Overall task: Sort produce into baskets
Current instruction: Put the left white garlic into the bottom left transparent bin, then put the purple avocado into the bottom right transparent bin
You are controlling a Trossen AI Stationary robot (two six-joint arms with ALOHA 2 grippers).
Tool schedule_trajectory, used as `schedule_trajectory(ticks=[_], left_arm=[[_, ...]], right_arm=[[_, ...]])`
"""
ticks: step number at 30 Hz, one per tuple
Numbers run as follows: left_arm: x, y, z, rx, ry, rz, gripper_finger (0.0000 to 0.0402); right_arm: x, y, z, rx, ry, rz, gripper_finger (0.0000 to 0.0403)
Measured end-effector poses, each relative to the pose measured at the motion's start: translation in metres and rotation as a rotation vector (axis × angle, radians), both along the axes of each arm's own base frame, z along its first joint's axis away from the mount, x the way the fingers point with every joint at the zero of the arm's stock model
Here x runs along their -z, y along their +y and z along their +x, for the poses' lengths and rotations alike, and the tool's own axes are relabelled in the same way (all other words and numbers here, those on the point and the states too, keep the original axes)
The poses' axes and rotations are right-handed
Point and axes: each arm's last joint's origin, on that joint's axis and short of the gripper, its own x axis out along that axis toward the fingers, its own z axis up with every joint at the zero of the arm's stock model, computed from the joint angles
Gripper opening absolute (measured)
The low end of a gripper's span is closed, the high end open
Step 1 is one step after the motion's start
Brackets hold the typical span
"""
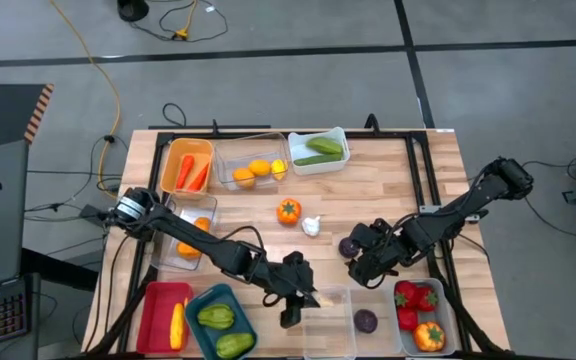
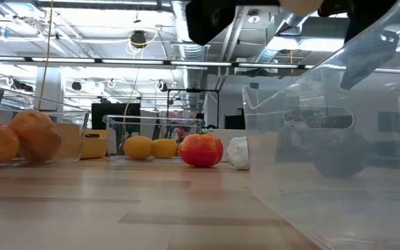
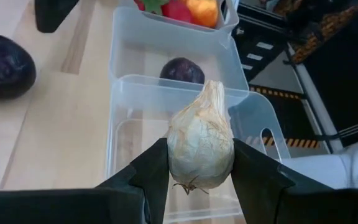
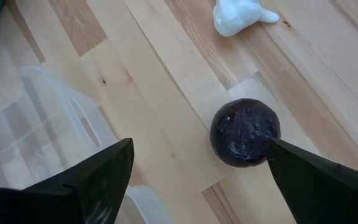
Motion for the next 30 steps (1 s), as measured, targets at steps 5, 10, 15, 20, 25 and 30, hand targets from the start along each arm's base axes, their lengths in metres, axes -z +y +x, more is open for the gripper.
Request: schedule_trajectory(ticks=[5, 10, 15, 20, 25, 30], left_arm=[[0.002, 0.000, -0.001, 0.006, 0.027, 0.008, 0.0156], [0.003, 0.001, -0.002, 0.009, 0.039, 0.011, 0.0196], [0.003, 0.002, -0.002, -0.009, 0.039, 0.024, 0.0231], [0.000, 0.009, -0.001, 0.011, 0.038, 0.025, 0.0242], [-0.005, 0.020, -0.001, 0.034, 0.035, 0.058, 0.0242], [-0.012, 0.033, -0.007, 0.016, 0.077, 0.110, 0.0243]], right_arm=[[0.000, -0.001, 0.000, 0.003, 0.002, -0.001, 0.0390], [0.000, -0.001, 0.000, 0.003, 0.003, -0.002, 0.0390], [0.000, -0.001, 0.000, 0.003, 0.003, -0.002, 0.0390], [0.000, -0.001, 0.000, 0.003, 0.003, -0.002, 0.0390], [0.000, -0.001, 0.000, 0.003, 0.003, -0.002, 0.0390], [0.000, -0.001, 0.000, 0.003, 0.002, -0.002, 0.0390]])
